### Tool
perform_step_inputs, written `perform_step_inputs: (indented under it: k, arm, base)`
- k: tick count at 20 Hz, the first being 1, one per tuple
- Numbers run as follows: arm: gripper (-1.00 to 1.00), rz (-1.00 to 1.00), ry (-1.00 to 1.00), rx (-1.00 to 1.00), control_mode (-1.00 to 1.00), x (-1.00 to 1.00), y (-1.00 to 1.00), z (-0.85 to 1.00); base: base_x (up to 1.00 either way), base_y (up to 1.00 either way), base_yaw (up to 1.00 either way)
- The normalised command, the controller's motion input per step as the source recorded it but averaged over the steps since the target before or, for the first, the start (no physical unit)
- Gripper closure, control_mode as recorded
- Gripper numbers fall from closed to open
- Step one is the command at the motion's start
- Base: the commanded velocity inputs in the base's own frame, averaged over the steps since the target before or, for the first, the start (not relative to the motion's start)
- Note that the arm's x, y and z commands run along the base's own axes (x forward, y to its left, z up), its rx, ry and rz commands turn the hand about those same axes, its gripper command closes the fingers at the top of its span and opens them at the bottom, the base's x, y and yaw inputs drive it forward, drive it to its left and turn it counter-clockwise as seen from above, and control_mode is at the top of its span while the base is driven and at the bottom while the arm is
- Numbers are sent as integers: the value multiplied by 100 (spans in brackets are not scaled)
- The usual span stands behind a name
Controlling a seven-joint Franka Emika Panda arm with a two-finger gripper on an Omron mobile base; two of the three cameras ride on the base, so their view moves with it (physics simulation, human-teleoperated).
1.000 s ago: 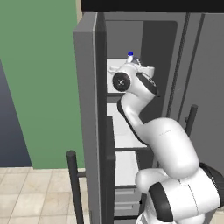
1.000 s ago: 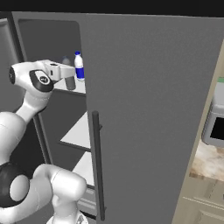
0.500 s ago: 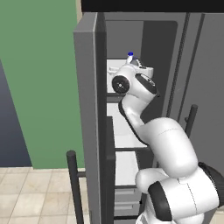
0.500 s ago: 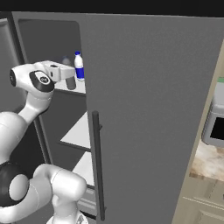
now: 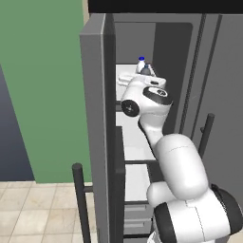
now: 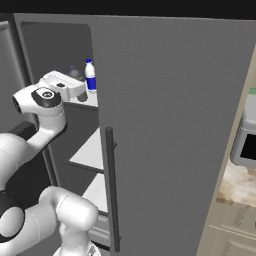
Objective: Take the bottled waters from the counter and place them in the freezer to freeze. Close the freezer door after placing the bottles.
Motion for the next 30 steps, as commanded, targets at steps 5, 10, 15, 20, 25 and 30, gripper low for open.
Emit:
perform_step_inputs:
  k: [5,10,15,20,25,30]
  arm:
    - [100,0,6,0,-100,7,0,-4]
    - [100,0,14,0,-100,15,0,0]
    - [100,0,9,0,-100,16,0,0]
    - [100,0,8,0,-100,11,0,-4]
    - [100,0,0,0,-100,0,0,-25]
    - [100,0,-1,0,-100,0,0,-32]
  base:
    - [0,0,0]
    - [0,0,0]
    - [0,0,0]
    - [0,0,0]
    - [0,0,0]
    - [0,0,0]
